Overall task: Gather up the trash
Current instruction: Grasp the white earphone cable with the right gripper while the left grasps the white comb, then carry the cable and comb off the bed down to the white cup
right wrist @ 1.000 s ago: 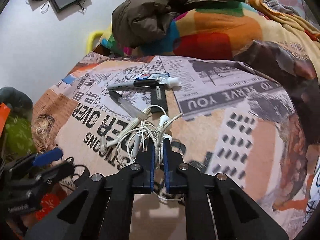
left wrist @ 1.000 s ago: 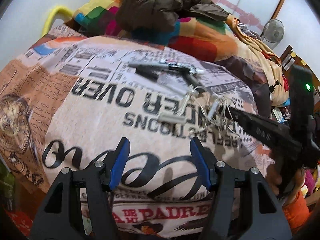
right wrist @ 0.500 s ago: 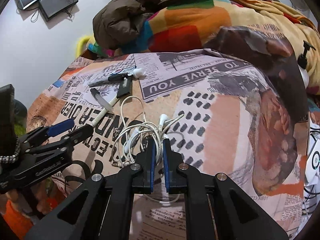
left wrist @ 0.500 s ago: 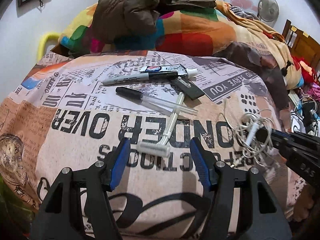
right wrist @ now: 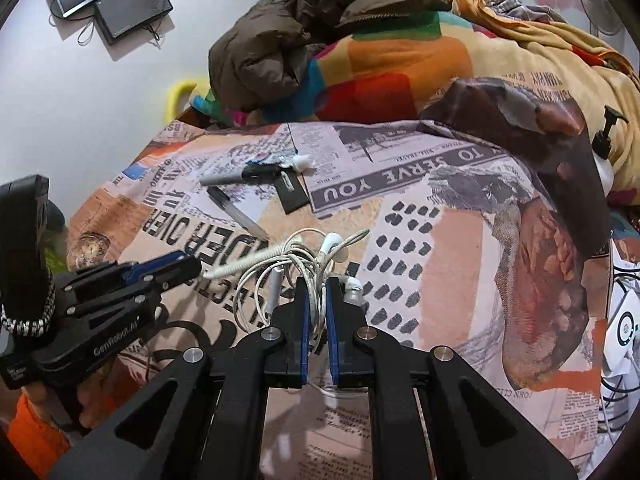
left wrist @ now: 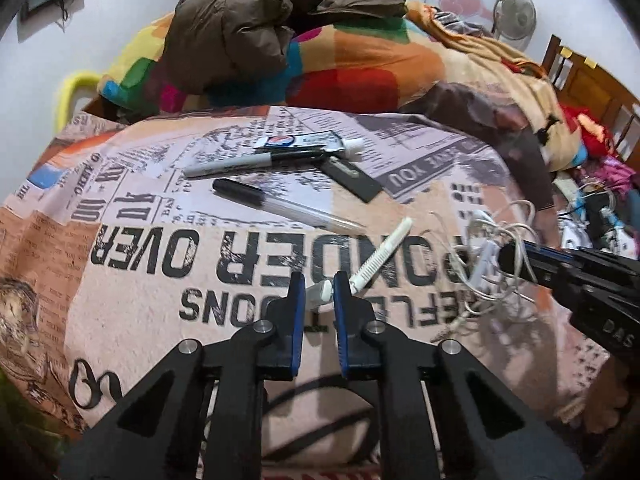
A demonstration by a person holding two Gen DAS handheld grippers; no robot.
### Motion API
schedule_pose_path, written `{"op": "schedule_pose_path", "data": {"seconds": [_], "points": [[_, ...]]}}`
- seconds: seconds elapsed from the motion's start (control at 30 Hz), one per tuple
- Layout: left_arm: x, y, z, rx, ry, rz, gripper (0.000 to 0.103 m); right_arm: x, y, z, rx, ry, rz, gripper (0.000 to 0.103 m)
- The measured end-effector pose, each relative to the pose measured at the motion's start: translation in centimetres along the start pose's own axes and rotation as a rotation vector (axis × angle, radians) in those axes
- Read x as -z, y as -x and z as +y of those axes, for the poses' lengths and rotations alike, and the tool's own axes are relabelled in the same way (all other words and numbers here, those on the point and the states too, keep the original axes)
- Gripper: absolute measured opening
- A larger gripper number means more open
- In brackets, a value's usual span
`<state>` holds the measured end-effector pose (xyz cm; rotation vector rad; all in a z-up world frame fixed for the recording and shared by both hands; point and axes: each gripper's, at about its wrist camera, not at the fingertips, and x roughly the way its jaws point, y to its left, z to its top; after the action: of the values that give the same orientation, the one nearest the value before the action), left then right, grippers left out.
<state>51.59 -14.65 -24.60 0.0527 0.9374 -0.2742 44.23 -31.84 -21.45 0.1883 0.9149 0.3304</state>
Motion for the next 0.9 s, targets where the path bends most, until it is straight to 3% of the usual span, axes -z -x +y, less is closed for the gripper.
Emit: {"op": "schedule_pose_path", "data": {"seconds": [0.53,0.9], "points": [[1.1,9.3,2.7,-0.038,0.096,-0.086,0.013,-1.8,5.9,3.7,-0.020,0.045,-0.093,0.007],[4.2,16.9,7.8,-0.074,0.216,-0.165,0.013,-1.9,9.5,9.8,-0.062,0.141,-0.145,0.007]]}}
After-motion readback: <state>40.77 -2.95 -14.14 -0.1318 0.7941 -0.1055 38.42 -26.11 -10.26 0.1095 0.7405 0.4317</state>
